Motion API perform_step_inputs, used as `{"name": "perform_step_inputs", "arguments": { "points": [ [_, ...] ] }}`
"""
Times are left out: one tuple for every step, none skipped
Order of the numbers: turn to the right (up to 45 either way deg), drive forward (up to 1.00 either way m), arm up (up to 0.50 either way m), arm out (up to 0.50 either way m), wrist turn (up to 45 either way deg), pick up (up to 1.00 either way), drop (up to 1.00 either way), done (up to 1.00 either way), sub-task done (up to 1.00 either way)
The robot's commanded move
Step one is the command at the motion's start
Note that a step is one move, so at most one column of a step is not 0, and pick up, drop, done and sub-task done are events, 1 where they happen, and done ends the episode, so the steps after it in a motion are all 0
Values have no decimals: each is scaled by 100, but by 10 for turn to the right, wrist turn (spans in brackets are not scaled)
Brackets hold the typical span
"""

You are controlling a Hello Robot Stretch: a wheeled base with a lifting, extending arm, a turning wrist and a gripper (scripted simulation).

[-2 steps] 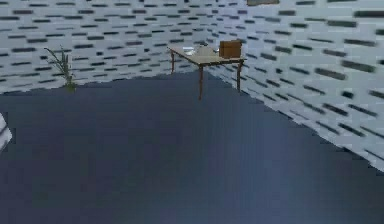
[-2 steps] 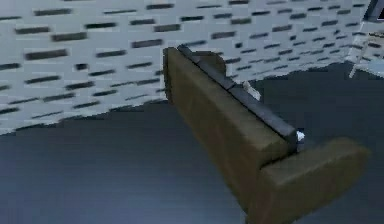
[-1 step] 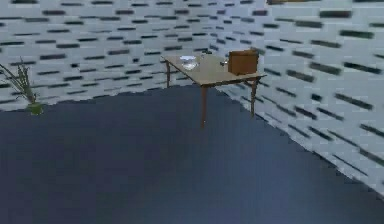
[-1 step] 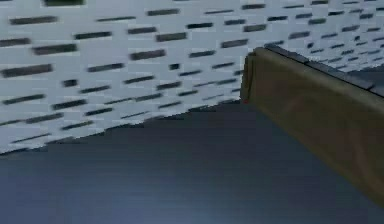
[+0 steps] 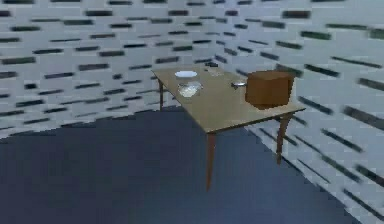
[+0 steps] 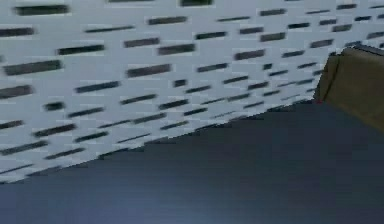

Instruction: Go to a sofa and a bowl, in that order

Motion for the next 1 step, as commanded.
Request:
{"name": "perform_step_inputs", "arguments": {
  "points": [
    [-30,0,0,0,0,0,0,0,0]
  ]
}}
